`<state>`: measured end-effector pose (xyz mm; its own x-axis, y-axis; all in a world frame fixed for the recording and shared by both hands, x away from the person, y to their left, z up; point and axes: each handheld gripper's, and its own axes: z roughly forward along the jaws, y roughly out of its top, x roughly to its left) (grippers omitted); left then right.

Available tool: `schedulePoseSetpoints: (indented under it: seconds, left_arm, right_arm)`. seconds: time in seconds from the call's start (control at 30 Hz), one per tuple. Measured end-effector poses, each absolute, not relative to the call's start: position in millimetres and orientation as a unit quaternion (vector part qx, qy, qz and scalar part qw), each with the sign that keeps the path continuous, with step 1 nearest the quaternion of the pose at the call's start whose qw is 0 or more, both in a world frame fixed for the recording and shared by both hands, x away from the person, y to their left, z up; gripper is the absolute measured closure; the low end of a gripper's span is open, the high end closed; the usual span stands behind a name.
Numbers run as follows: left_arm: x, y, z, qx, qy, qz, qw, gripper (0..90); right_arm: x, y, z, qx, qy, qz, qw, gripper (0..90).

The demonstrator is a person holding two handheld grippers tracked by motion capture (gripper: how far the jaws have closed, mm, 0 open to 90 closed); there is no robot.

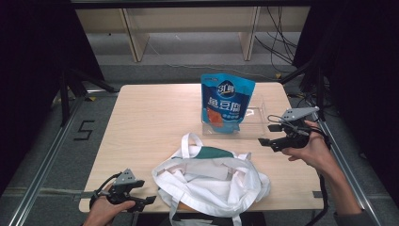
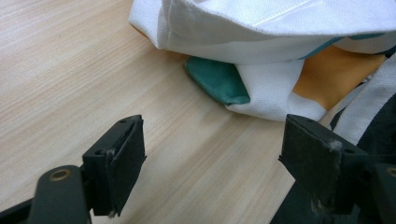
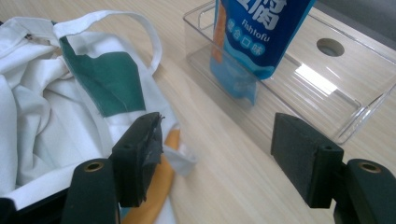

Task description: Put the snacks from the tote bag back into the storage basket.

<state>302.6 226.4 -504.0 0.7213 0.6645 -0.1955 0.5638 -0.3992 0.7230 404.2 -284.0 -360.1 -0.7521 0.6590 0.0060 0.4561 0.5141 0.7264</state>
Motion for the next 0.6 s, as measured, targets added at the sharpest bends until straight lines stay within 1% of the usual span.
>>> schedulePoseSetpoints:
  seconds: [0.1,0.13,0.17,0.2,0.27,0.33,0.43,0.6]
  left_arm:
    - [302,227,-504,0.835,0.364,0.065,0.406,21.0]
    - [302,227,-503,0.835,0.367,0.064,0.406,21.0]
    - [303,228,-503,0.838,0.362,0.063,0.403,21.0]
    - [302,228,-503,0.836,0.366,0.065,0.404,21.0]
    - [302,228,-503,0.836,0.366,0.066,0.404,21.0]
    - [303,228,-503,0.837,0.364,0.064,0.403,21.0]
    - [303,228,-503,0.837,0.364,0.064,0.403,21.0]
    - [303,227,-504,0.835,0.366,0.065,0.406,21.0]
  right_arm:
    - [398,-287,-364,0.320,0.859,0.372,0.146,34.1]
    - [394,-287,-365,0.331,0.857,0.371,0.138,34.0]
    - [394,-288,-367,0.319,0.857,0.375,0.150,34.0]
    - [392,-289,-369,0.318,0.857,0.376,0.151,34.0]
    - [387,-290,-372,0.329,0.856,0.371,0.144,33.8]
    - [384,-291,-374,0.323,0.857,0.372,0.150,33.5]
    - [376,-290,-379,0.332,0.856,0.369,0.143,32.1]
    - [368,-290,-389,0.330,0.854,0.368,0.160,30.2]
